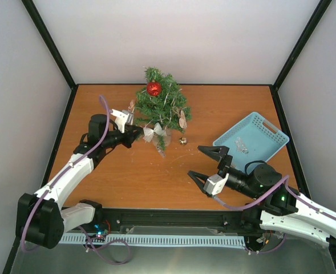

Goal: Decorate the small christmas tree
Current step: Hang the decoration item on the Christmas tree.

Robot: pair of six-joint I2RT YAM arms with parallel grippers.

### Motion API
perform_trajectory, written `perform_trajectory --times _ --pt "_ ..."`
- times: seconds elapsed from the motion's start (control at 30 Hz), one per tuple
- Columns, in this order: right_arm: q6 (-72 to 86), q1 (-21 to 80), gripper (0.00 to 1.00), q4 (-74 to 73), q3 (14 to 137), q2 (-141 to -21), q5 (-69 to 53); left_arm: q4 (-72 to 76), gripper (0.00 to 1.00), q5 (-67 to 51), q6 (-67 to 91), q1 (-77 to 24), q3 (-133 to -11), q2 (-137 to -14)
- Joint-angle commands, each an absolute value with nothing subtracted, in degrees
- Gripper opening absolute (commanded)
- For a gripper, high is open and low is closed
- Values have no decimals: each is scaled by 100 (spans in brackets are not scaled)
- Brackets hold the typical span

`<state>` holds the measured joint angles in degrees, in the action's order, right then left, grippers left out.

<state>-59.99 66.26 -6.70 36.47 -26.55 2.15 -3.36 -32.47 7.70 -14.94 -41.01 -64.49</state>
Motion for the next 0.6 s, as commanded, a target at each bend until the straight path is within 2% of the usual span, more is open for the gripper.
perform_trajectory --times 0.0,0.17,0.2,0.27,0.43,0.57 --pt "-5973 6671 100 -640 3735 -2654 210 -132 2 -3361 590 -1538 -4276 -6283" --pt "-5935 6671 100 -640 3732 -2623 226 -449 28 -3212 807 -1538 -4444 -6180" --pt "-5915 6671 100 -636 3719 -2634 232 -504 39 -3227 930 -1534 -4476 -6179" --pt "-5884 6670 100 -635 3718 -2666 242 -624 50 -3355 1126 -1532 -4515 -6221" --pt "-5832 6672 100 -681 3762 -2716 249 -899 53 -3697 1411 -1539 -4544 -6363" --pt "-5853 6671 100 -664 3753 -2700 220 -979 50 -3499 1480 -1538 -4578 -6436"
